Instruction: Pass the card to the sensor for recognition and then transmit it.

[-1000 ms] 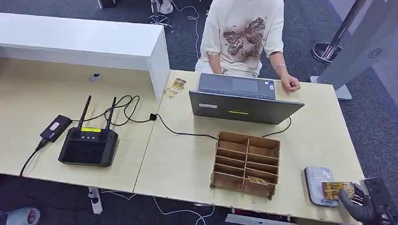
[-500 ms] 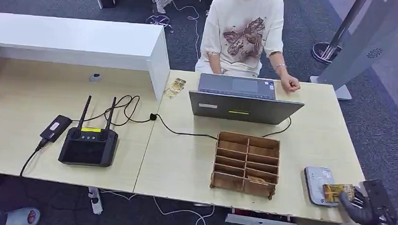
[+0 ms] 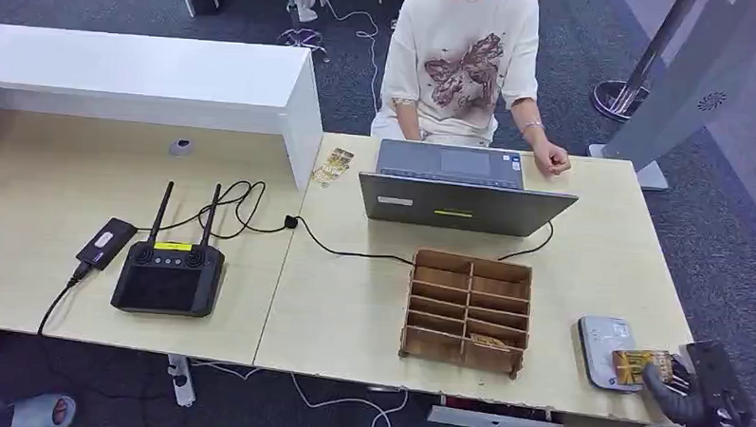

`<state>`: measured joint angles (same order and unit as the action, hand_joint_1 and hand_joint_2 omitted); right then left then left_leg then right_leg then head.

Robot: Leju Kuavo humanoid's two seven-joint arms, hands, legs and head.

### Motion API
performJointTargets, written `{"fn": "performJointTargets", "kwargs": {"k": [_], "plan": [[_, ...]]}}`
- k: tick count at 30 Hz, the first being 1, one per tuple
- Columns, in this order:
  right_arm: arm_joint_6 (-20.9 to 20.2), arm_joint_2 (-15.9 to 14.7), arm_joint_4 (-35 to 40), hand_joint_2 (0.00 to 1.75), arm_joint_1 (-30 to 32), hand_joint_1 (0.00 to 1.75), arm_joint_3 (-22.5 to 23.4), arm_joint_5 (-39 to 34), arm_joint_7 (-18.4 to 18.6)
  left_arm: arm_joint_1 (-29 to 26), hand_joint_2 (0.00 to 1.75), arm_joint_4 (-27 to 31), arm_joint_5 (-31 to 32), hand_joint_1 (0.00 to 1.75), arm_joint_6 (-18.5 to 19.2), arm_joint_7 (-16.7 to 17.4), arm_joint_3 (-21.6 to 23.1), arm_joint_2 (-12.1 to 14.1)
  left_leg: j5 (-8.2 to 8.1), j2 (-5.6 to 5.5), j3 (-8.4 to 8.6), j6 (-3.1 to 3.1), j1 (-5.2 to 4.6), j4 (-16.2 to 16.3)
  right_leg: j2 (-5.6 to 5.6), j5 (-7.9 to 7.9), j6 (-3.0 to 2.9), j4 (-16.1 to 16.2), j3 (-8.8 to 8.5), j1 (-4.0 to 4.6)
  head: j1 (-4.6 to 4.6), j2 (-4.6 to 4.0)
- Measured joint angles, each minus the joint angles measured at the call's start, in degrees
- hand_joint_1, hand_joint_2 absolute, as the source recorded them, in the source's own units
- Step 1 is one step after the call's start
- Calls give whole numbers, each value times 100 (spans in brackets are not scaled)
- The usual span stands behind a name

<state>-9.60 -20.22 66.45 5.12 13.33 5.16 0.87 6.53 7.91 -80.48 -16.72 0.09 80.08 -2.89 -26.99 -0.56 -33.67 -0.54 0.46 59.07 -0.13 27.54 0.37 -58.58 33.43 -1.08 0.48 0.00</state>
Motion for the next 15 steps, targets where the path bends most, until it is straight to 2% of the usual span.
{"fn": "performJointTargets", "kwargs": {"k": [15], "plan": [[105,31,0,175,-15,175,35,199,0,1,0,0,-31,0,-4,0,0,-2,0,0,0,0,0,0,0,0,0,0,-1,0,-2,0]]}}
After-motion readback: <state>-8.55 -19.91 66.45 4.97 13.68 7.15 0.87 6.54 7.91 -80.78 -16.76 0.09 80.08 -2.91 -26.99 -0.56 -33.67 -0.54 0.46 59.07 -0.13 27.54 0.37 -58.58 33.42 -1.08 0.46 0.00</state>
